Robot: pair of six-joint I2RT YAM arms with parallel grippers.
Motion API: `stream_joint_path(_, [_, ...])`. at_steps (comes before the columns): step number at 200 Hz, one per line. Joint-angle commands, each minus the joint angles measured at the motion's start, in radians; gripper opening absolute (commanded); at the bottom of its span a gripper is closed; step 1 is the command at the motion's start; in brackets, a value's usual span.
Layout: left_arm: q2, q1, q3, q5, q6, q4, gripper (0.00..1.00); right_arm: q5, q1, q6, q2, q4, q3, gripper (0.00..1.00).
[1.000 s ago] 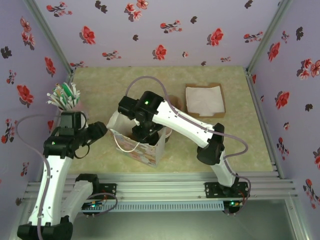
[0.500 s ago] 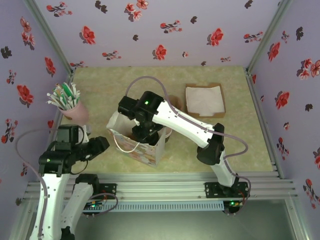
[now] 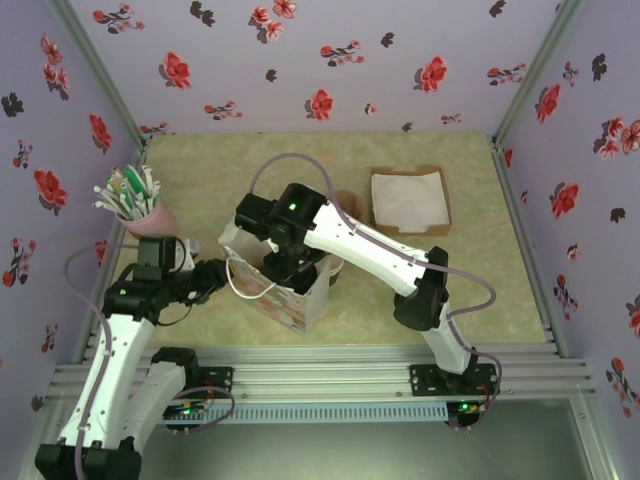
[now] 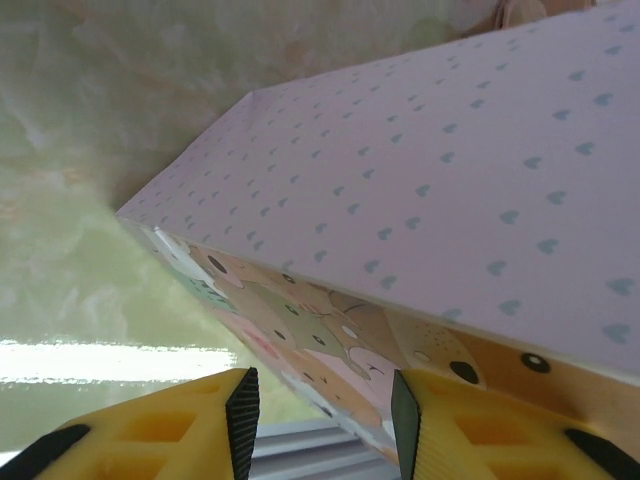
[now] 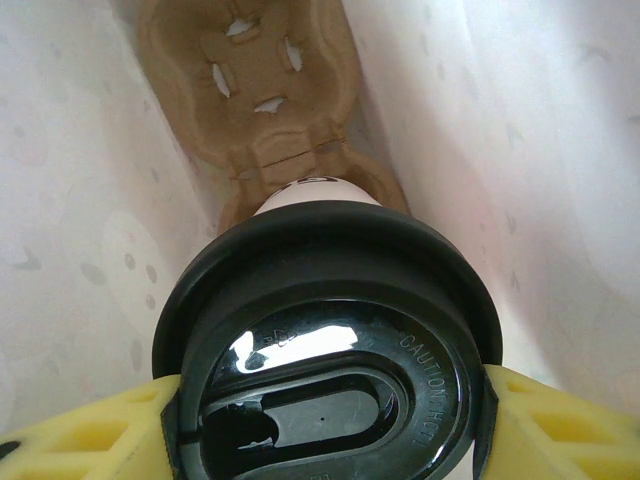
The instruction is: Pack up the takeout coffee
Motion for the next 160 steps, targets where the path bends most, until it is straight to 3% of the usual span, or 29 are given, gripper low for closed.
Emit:
stream_joint_path(1, [0.026,-0.009,-0.009,0.011,-0.017,0.096,0.41,0.011,0.009,-0.020,-0.019,-0.184,0.017,0.63])
stream_joint_path(40, [0.053,-0.009,-0.011,-0.009,0.002,0.111,0.41,0.001,0.012,-0.010,-0.014,-0.184,0.022,0.63])
stream_joint_path(59, [0.011,-0.009,0.001,-0.072,0.012,0.056,0.42,-0.001,0.012,-0.006,-0.010,-0.184,0.018,0.63])
stream_joint_path(128, [-0.048,-0.005,0.156,-0.300,0.096,-0.151,0.58,-0.016,0.013,-0.005,0.003,-0.178,0.012,0.63])
stream_joint_path(160, [-0.058,-0.005,0.220,-0.356,0.121,-0.178,0.71,-0.023,0.013,-0.008,0.001,-0.162,-0.005,0.63])
